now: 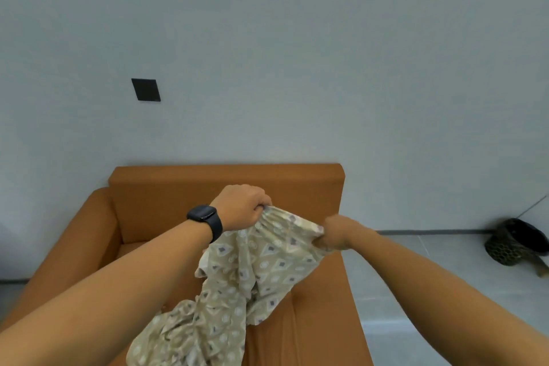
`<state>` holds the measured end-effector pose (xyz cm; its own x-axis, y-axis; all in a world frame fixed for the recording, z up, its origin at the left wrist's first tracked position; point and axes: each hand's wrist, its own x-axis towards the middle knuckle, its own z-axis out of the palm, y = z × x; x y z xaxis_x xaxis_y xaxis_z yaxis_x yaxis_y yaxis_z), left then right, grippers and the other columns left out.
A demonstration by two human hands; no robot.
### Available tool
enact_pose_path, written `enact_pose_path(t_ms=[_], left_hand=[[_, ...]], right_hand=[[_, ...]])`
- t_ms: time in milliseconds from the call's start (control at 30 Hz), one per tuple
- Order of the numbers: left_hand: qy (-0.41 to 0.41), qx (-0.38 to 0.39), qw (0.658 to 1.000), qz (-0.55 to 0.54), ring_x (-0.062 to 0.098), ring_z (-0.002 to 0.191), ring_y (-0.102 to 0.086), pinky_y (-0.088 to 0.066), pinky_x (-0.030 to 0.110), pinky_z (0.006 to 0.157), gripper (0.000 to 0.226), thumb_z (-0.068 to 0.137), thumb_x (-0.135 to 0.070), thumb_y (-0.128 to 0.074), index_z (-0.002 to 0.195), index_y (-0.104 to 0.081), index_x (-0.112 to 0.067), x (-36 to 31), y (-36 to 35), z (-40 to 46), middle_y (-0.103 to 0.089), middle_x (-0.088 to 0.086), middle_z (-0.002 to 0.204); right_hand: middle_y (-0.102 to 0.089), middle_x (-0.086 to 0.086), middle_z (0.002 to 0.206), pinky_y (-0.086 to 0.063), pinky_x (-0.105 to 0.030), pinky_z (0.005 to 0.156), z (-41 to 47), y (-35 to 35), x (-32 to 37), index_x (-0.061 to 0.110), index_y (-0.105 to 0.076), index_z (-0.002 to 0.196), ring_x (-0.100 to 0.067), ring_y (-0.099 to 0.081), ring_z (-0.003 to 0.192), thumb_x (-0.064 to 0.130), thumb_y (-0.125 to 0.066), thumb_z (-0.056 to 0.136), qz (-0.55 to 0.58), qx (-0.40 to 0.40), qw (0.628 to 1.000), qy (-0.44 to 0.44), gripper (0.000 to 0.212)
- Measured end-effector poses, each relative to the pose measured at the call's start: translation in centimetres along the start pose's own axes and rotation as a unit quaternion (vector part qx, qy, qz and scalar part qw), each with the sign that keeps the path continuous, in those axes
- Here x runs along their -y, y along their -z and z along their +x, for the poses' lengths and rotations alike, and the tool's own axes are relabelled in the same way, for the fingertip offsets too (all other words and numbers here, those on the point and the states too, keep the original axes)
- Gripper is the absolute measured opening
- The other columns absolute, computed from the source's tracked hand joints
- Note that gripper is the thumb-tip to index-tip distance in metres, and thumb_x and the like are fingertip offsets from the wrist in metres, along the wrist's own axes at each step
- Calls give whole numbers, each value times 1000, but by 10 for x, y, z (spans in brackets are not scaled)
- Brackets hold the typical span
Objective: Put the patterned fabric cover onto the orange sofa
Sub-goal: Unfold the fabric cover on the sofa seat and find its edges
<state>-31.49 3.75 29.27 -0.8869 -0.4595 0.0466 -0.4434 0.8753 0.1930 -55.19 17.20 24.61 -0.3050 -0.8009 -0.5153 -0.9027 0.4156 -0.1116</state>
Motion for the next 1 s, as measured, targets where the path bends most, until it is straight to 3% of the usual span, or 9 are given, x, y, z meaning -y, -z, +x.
enact_pose_path(t_ms=[67,167,267,400,533,700,800,867,1000], left_hand=[[6,-16,1000,-22,16,91,-62,-52,36,69,34,98,-16,-44,120,-66,-30,6,-7,4,-63,-12,108],[3,5,1000,-30,20,81,-60,-52,40,66,39,98,-18,-41,131,-55,-35,3,-16,16,-57,-10,104],[-31,7,998,-60,22,72,-56,-47,40,60,44,100,-17,-41,139,-46,-35,-27,-26,37,-55,-5,104],[-50,-11,991,-128,21,73,-57,-50,43,65,41,102,-21,-42,141,-44,-33,-79,-33,69,-61,-5,99],[-56,-22,988,-139,17,63,-55,-47,38,60,35,104,-39,-47,139,-43,-37,-123,-27,113,-62,-8,79],[-48,4,993,-112,23,85,-63,-53,40,73,57,100,-41,-58,148,-29,-40,-175,-51,170,-68,-2,113],[-35,40,996,-72,26,76,-62,-54,45,66,59,103,-27,-51,151,-20,-41,-220,-76,209,-67,2,118],[0,43,998,-52,22,64,-55,-48,40,56,64,102,-19,-51,152,-19,-42,-235,-83,228,-67,4,111],[77,36,996,-22,23,58,-55,-41,37,47,73,96,-4,-48,149,-20,-46,-224,-88,237,-67,5,112]], right_hand=[[-61,-3,81,-49,-32,61,-7,17,-14,13,-64,79,-19,-58,67,38,-58,89,44,-118,991,-49,28],[-54,-7,74,-40,-29,53,-12,35,-41,10,-53,64,-22,-52,61,11,-57,81,151,-268,944,-122,17],[-50,-11,75,-32,-29,49,-28,50,-64,1,-49,63,-27,-48,60,0,-53,73,278,-410,855,-151,11],[-54,-15,81,-36,-32,51,-44,61,-111,-2,-55,70,-27,-49,61,2,-48,80,328,-478,793,-184,13],[-60,-14,75,-41,-32,56,-48,72,-176,7,-59,69,-29,-54,62,12,-50,86,340,-490,770,-227,20],[-60,-10,84,-50,-39,71,-36,78,-263,11,-63,78,-34,-59,77,26,-48,95,373,-457,758,-276,28],[-62,-12,79,-49,-38,69,-30,82,-321,10,-61,73,-31,-58,70,26,-48,95,396,-438,754,-286,31],[-62,-11,75,-46,-35,64,-24,82,-345,9,-62,72,-27,-56,65,21,-49,94,402,-432,768,-249,29],[-69,-5,83,-49,-35,67,-6,72,-368,13,-69,83,-23,-62,77,21,-51,98,401,-295,865,-63,24]])
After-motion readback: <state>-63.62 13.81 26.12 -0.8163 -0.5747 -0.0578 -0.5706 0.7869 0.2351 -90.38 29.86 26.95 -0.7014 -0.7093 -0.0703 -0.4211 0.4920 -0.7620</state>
